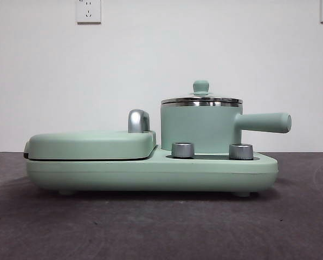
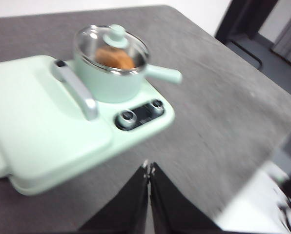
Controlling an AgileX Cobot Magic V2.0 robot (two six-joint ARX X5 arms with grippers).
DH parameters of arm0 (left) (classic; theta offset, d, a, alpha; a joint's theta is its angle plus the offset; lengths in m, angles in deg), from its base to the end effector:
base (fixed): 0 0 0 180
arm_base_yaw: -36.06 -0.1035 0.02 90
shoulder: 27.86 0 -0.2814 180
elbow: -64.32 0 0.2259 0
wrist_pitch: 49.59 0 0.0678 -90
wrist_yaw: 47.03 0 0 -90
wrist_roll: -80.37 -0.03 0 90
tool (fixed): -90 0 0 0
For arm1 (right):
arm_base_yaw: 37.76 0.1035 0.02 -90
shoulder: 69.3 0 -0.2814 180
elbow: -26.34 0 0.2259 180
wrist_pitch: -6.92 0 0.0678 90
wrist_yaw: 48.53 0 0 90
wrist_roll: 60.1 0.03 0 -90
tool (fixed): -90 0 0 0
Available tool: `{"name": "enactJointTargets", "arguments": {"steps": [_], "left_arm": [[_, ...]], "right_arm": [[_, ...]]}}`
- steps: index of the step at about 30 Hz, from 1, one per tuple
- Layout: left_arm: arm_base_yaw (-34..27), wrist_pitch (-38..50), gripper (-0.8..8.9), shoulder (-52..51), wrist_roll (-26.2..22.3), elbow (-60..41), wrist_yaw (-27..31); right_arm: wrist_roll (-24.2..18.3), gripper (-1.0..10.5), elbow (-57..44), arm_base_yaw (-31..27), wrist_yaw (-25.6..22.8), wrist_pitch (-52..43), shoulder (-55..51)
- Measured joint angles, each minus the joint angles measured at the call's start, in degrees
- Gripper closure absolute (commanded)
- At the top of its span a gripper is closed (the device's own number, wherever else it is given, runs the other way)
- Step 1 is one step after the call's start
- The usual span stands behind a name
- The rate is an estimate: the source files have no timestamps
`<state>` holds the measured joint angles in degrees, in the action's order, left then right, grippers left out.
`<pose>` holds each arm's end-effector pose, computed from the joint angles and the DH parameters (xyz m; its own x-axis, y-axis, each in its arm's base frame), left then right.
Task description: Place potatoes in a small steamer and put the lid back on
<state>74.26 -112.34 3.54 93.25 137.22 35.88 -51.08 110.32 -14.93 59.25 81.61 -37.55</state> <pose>0.0291 -0.0276 0.3644 0.6505 -0.6690 -0.3597 0.6229 0.7408 -0.2514 0.0039 0.0116 0.3933 0.6926 0.6229 -0.3638 -0.5666 0.7819 0.2601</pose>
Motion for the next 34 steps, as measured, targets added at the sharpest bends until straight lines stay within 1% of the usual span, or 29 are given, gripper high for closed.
{"name": "enactJointTargets", "arguments": {"steps": [1,4,6,7,9,12,14,17,22,27,34], "left_arm": [[-1.62,1.46,8.08,-0.76,0.02,-1.09,-0.5],[-9.68,10.21,8.07,-5.05,-0.04,-8.04,-4.55],[-16.68,18.23,8.07,-8.9,-1.22,-15.34,-4.81],[-19.06,20.59,8.08,-10.16,-1.51,-17.77,-4.81],[-25.66,25.81,8.08,-14.25,-1.95,-24.94,-4.68],[-31.32,30.49,8.08,-19.87,-2.47,-33.16,-4.61],[-33.07,33.14,8.08,-22.97,-3.96,-37.51,-3.04],[-34.64,35.67,8.07,-26.05,-5.92,-44.0,1.62],[-35.08,35.47,8.08,-29.42,-6.49,-51.74,3.15],[-35.19,36.65,8.08,-31.19,-6.99,-55.28,5.84],[-35.19,37.05,8.08,-31.15,-7.32,-55.65,5.95]], "right_arm": [[-0.02,9.3,0.0,0.0,0.0,0.02,0.0],[-0.02,9.3,0.02,0.0,0.0,0.0,0.0],[-0.02,9.3,0.0,0.0,0.0,0.0,0.0],[-0.02,9.3,0.0,0.0,0.0,0.0,0.0],[-0.02,9.3,0.0,0.0,-0.02,0.0,0.0],[-0.02,9.3,0.0,0.0,0.0,0.0,0.0],[-0.02,9.3,0.0,0.0,0.0,0.0,0.0],[-0.02,9.3,0.0,0.0,0.0,0.0,0.0],[-0.02,9.3,0.0,0.0,-0.02,0.0,0.0],[-0.04,9.3,0.02,0.0,0.0,0.0,-0.02],[-0.04,9.3,0.0,0.0,0.0,0.0,0.0]]}}
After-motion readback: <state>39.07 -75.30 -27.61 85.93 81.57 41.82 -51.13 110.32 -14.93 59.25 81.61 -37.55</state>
